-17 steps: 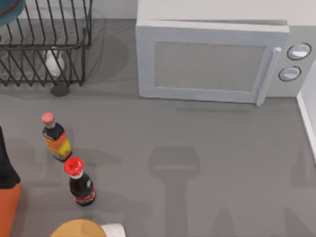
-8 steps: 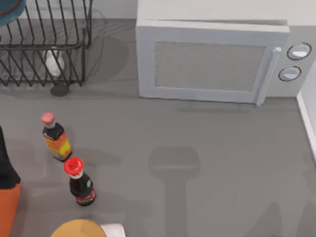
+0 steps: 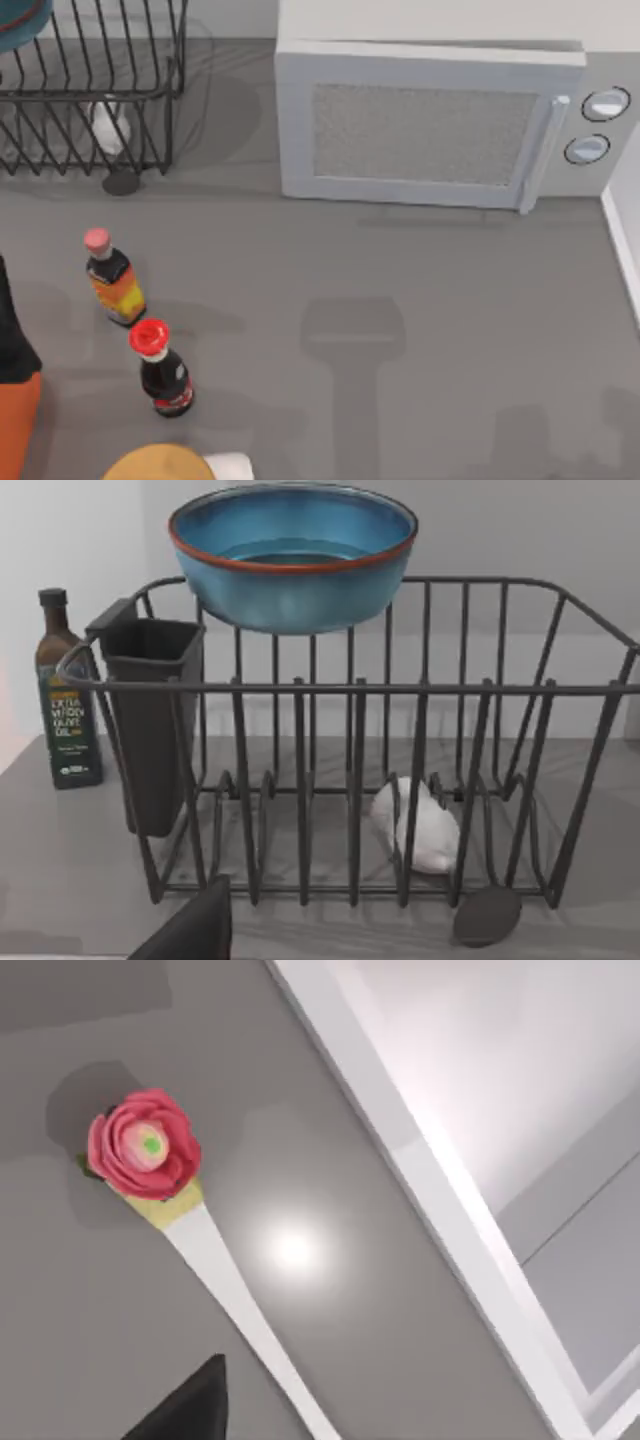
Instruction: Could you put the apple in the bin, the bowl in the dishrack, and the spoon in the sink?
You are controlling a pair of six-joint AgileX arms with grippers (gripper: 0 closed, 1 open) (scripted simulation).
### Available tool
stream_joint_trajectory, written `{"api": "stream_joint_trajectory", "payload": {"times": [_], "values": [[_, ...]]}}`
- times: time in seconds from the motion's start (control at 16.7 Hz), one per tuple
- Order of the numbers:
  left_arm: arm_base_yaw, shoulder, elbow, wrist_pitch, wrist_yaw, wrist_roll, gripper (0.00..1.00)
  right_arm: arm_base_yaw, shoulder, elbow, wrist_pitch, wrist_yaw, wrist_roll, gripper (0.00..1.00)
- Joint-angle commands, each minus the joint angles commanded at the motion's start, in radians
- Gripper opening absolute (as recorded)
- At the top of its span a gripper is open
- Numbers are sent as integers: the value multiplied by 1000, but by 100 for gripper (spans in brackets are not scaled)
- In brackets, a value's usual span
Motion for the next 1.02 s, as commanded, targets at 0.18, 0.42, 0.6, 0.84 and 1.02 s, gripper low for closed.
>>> {"api": "stream_joint_trajectory", "payload": {"times": [0.18,0.42,0.6,0.84,1.02], "values": [[0,0,0,0,0,0,100,-59,205,130,-141,-1,-274,100],[0,0,0,0,0,0,100,-115,394,252,-273,-3,-521,100],[0,0,0,0,0,0,100,-133,452,292,-315,-4,-595,100],[0,0,0,0,0,0,100,-134,455,294,-318,-4,-598,100],[0,0,0,0,0,0,100,-129,460,281,-300,-4,-596,100]]}}
